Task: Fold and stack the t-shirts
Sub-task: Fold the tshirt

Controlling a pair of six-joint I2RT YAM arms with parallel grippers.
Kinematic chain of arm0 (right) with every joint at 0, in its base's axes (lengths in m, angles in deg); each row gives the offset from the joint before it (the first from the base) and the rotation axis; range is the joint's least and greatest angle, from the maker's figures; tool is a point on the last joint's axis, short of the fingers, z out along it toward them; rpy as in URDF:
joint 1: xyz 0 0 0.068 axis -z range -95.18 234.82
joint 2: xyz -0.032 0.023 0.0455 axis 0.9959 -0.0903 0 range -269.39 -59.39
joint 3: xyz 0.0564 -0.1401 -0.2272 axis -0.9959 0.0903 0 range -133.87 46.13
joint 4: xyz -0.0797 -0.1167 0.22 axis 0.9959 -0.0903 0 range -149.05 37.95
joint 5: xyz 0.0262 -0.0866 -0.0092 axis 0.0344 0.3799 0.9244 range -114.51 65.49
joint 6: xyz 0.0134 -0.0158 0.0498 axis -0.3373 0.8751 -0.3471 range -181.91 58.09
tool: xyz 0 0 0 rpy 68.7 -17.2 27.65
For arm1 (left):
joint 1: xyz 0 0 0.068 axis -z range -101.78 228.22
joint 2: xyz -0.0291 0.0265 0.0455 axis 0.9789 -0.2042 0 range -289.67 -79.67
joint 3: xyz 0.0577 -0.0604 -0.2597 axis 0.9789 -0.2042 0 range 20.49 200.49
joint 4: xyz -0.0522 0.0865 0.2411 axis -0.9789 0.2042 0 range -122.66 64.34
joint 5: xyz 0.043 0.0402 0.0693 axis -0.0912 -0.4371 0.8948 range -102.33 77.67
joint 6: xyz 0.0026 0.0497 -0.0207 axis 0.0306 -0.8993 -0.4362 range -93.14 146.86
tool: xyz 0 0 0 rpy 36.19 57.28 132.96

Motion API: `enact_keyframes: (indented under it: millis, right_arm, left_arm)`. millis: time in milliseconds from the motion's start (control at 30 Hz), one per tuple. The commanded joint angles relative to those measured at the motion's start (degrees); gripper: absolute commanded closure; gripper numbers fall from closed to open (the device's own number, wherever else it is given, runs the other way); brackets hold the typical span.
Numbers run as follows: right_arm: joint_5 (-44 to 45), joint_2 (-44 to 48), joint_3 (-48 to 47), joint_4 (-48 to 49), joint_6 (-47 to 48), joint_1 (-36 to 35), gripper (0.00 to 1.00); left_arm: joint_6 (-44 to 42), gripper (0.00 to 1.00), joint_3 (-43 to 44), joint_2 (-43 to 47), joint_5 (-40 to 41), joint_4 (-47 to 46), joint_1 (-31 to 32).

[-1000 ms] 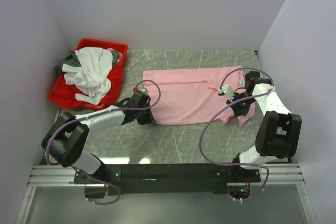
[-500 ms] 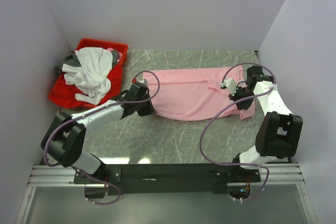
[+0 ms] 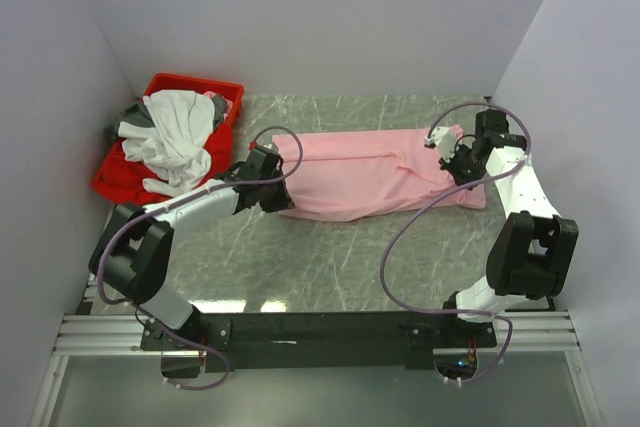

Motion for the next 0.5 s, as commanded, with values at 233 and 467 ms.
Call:
enact_keyframes:
  millis: [233,467]
  right_arm:
    - [1.1,-3.9,-4.2,5.9,-3.2,0.0,1.0]
    - [1.7,-5.2,-4.9,8.5,-4.6,0.0,1.0]
  left_arm:
    - [-0.5,0.99,7.5,-3.2,2.0,3.2,-0.6]
    - [1.2,0.99,9.8,-5.8,3.2,4.0,-1.5]
